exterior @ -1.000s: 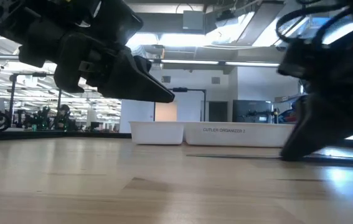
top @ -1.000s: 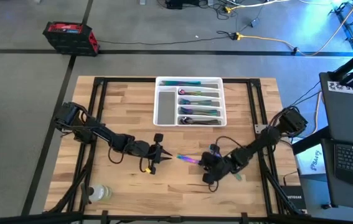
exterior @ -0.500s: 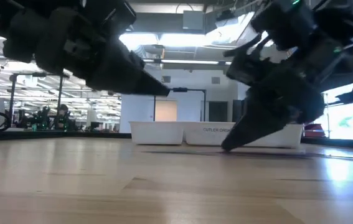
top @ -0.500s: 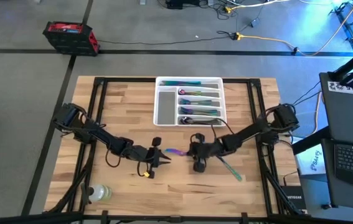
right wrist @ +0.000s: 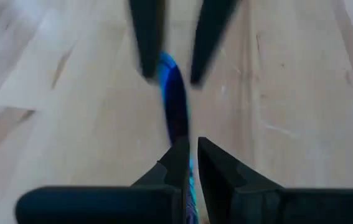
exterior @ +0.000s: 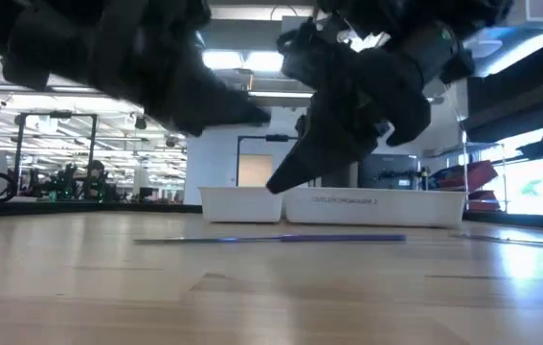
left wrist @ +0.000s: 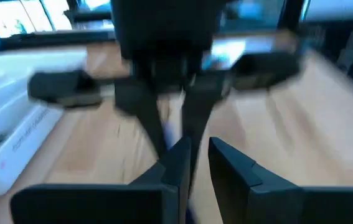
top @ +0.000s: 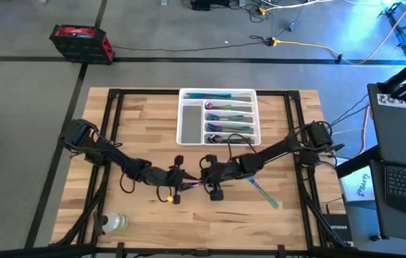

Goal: Sort silverware
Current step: Put the blue table knife into the tray organizer

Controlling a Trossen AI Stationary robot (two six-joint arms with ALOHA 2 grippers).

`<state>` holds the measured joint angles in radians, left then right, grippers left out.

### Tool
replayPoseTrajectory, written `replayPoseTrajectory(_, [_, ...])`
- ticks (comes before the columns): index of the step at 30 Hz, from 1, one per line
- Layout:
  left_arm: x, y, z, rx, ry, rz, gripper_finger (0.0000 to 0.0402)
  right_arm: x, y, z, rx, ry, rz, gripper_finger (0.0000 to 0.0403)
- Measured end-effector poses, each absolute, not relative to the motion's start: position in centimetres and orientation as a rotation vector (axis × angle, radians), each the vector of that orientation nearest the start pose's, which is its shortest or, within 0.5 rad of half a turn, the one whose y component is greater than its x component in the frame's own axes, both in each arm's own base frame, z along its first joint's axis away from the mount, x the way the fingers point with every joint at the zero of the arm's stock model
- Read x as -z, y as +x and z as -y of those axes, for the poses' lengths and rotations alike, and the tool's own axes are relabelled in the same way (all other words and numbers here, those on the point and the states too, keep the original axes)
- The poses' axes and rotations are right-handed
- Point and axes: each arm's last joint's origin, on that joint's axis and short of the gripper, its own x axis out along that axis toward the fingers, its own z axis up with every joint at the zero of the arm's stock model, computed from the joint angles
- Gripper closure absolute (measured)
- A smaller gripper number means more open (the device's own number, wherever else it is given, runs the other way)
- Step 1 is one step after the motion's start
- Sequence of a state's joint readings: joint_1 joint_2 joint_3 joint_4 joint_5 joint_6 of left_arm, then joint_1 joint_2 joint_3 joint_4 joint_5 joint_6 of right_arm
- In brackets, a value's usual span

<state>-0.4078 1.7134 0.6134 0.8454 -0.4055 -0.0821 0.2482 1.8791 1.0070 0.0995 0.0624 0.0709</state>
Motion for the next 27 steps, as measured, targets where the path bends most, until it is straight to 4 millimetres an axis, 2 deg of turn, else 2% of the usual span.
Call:
replayPoseTrajectory(5, [-14.7, 28.3, 12.8, -0.037, 0.02, -0.264, 0.0384, -16.2, 35.0, -10.1, -0.178, -0.099, -0.77, 0.0391])
replayPoseTrajectory(9, [-14.0, 27.4, 14.2, -0.136, -0.044, -0.281, 0.0399, -16.2, 32.7, -10.7, -0.189, -0.144, -0.723, 0.0399])
replayPoseTrajectory(13, [-12.1, 27.1, 15.1, -0.184, -0.099, -0.31, 0.0401, -15.5, 30.5, -9.7, -0.218, -0.082, -0.535, 0.0401])
replayPoseTrajectory(16, [-9.9, 26.8, 15.6, -0.224, -0.175, -0.337, 0.0401, -14.3, 29.1, -8.3, -0.312, -0.038, -0.435, 0.0402])
replayPoseTrajectory(18, [-9.2, 26.7, 16.2, -0.28, -0.213, -0.286, 0.0402, -13.9, 28.4, -7.4, -0.378, -0.03, -0.378, 0.0402])
replayPoseTrajectory(22, [-8.6, 27.0, 17.1, -0.338, -0.174, -0.227, 0.0401, -13.0, 27.6, -6.2, -0.385, -0.013, -0.39, 0.04])
replayPoseTrajectory(27, [-7.0, 27.5, 17.6, -0.307, -0.129, -0.312, 0.0401, -11.8, 27.1, -5.3, -0.396, -0.076, -0.463, 0.0402])
